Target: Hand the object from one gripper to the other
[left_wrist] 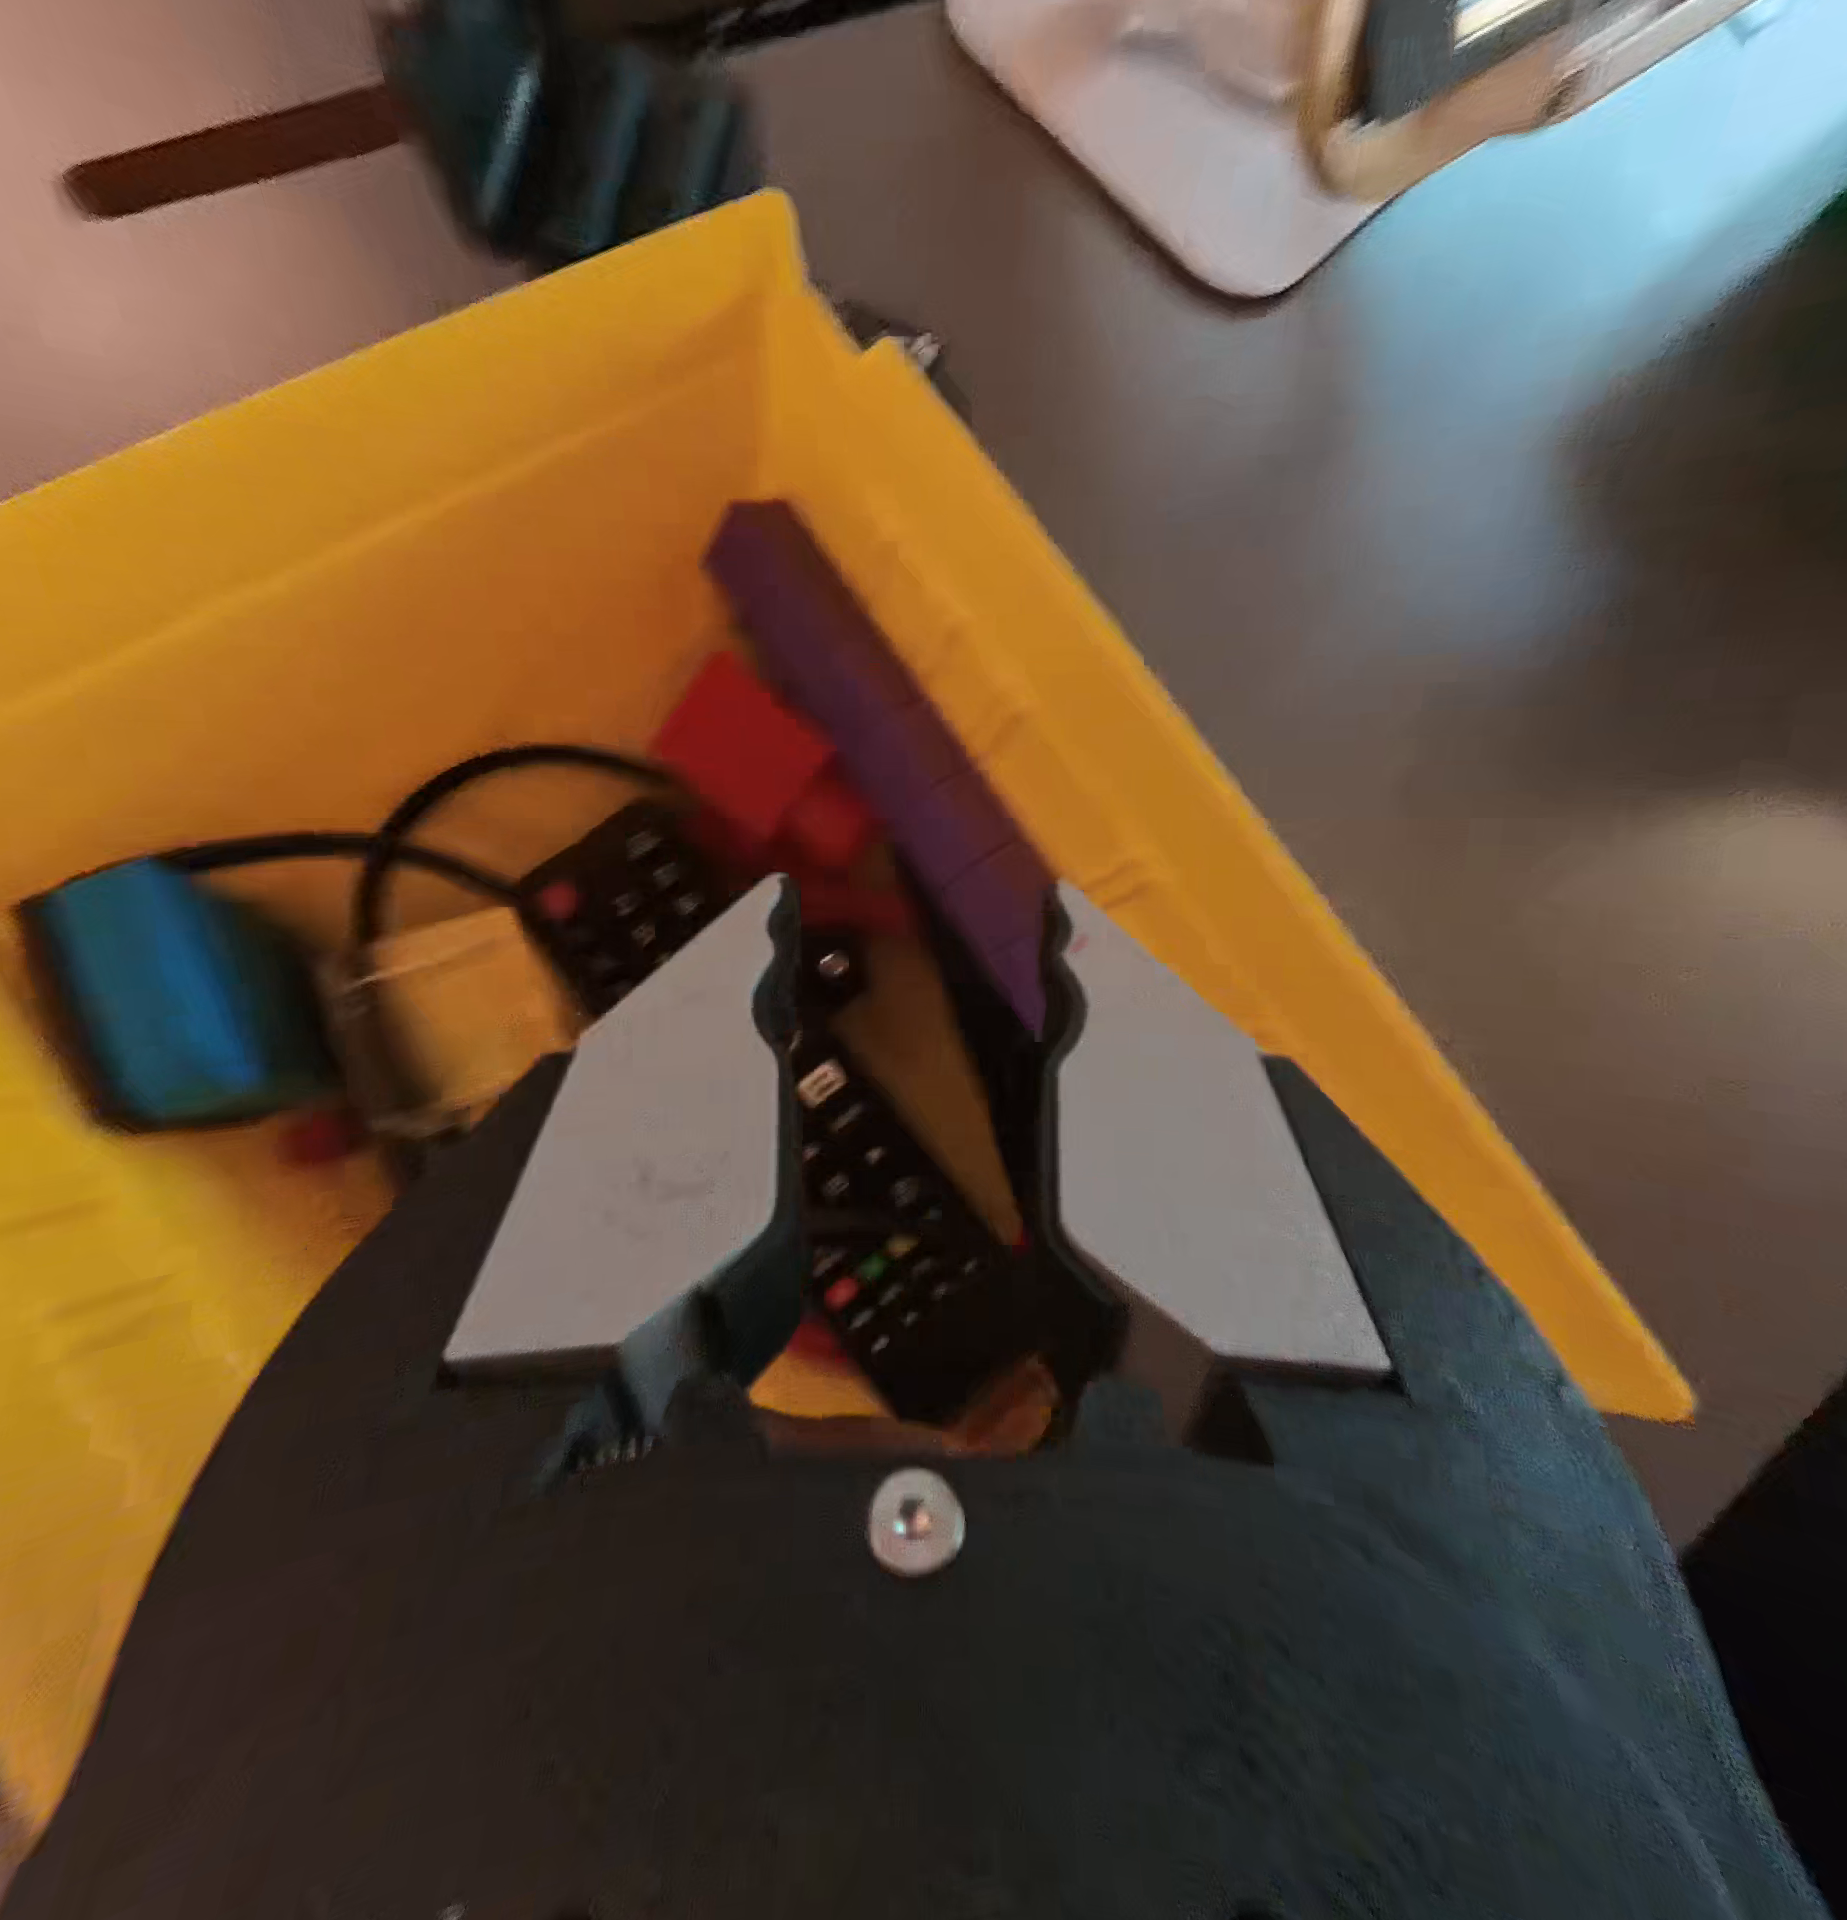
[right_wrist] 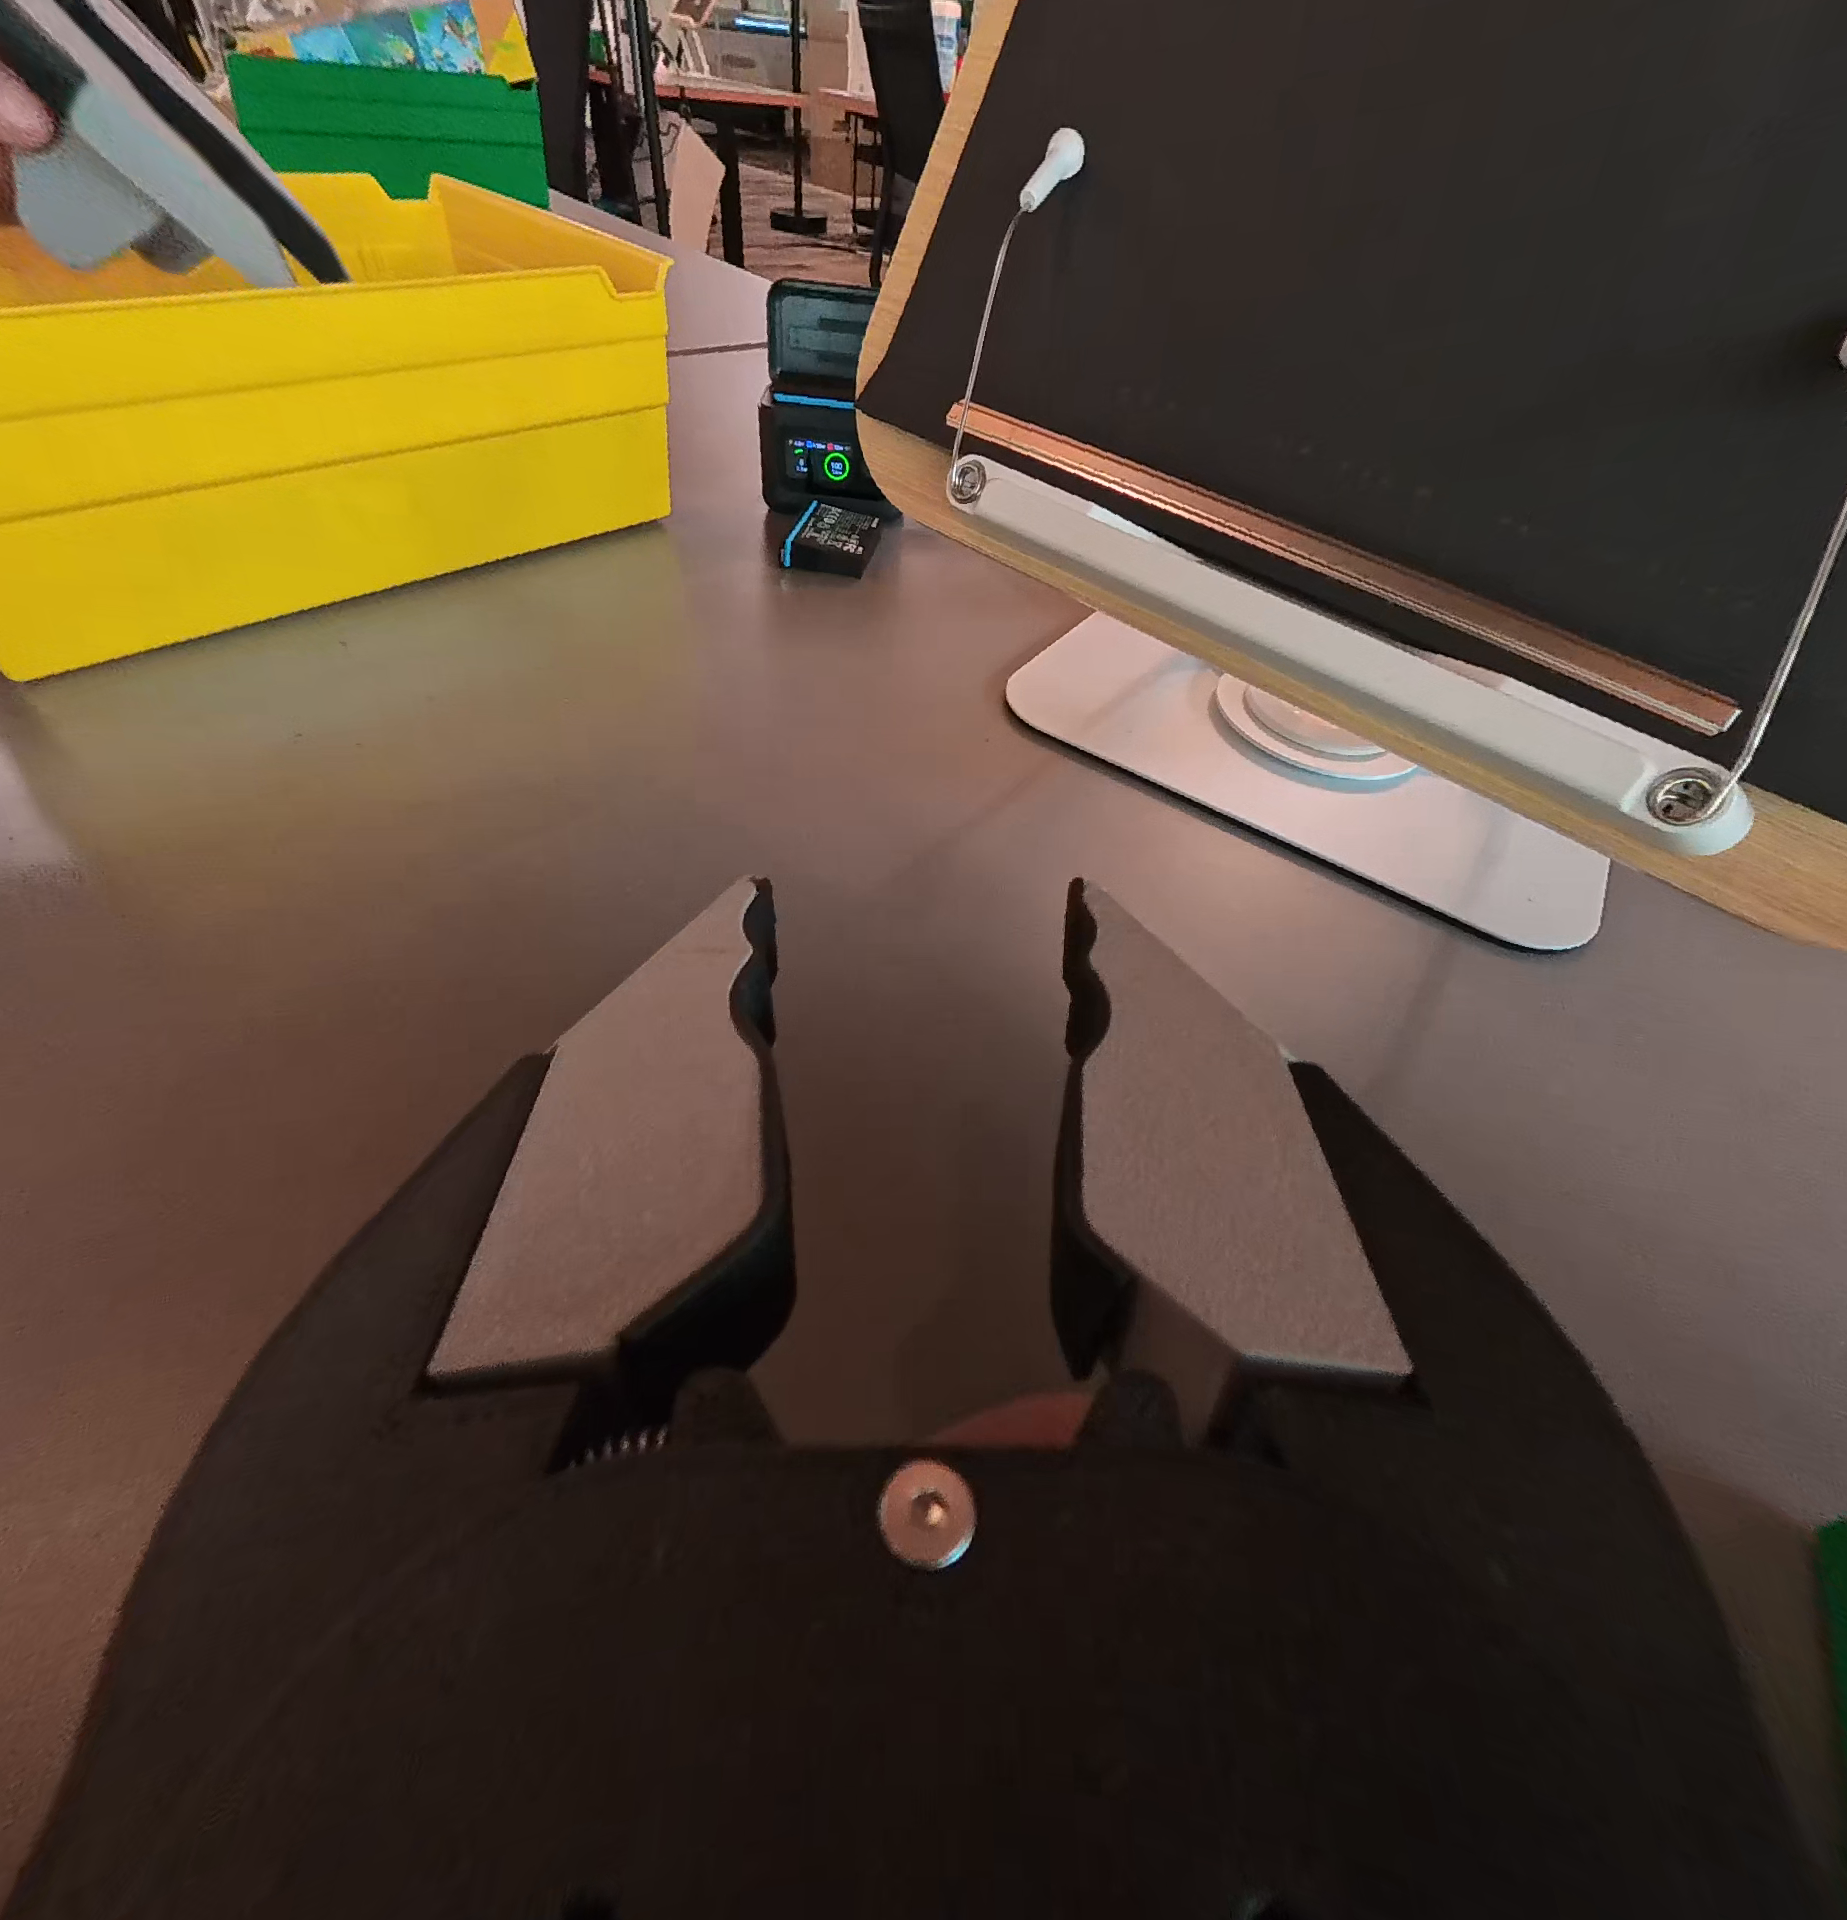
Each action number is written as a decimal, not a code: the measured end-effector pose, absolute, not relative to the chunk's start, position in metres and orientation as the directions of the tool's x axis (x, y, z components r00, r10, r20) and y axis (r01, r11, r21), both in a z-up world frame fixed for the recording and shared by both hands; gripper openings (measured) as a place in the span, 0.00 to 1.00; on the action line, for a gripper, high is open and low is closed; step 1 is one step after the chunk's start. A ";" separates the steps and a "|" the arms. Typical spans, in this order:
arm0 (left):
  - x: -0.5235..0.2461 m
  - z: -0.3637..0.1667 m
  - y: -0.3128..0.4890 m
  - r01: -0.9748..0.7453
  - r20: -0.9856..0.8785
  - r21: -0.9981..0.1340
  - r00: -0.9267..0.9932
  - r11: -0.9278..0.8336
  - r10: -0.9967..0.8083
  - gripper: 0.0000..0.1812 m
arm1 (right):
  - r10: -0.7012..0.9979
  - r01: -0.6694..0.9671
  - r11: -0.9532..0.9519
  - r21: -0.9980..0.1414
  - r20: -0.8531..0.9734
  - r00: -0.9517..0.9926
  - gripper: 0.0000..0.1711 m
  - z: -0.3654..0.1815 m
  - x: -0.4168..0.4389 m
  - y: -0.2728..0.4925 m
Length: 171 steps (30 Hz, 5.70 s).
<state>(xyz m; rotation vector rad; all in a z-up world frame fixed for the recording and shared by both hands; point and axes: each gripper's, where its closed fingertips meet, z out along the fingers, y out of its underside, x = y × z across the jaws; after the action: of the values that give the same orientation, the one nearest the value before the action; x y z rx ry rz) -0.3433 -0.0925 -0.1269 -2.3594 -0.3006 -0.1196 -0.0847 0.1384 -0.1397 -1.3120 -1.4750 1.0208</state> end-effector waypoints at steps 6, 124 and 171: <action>-0.333 -0.168 -0.083 0.293 0.196 -0.547 0.956 -0.784 0.220 0.32 | 0.995 0.273 0.093 -0.958 0.080 -0.060 0.29 -0.141 -0.085 0.137; -0.045 -0.083 0.088 -0.228 -0.221 -0.973 0.856 0.042 -0.468 0.30 | 0.885 0.337 0.233 -0.912 0.055 -0.462 0.11 -0.132 -0.044 0.083; -0.029 -0.104 0.090 -0.396 -0.364 -0.918 0.836 0.007 -0.410 0.34 | 0.810 0.084 -0.389 -0.917 -0.384 -0.443 0.12 -0.036 -0.030 0.122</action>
<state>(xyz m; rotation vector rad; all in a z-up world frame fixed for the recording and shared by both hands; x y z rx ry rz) -0.0295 0.0900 -0.1038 -1.6015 0.6498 -0.0125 -0.0304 0.1221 -0.0365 -1.2424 -1.3190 1.8839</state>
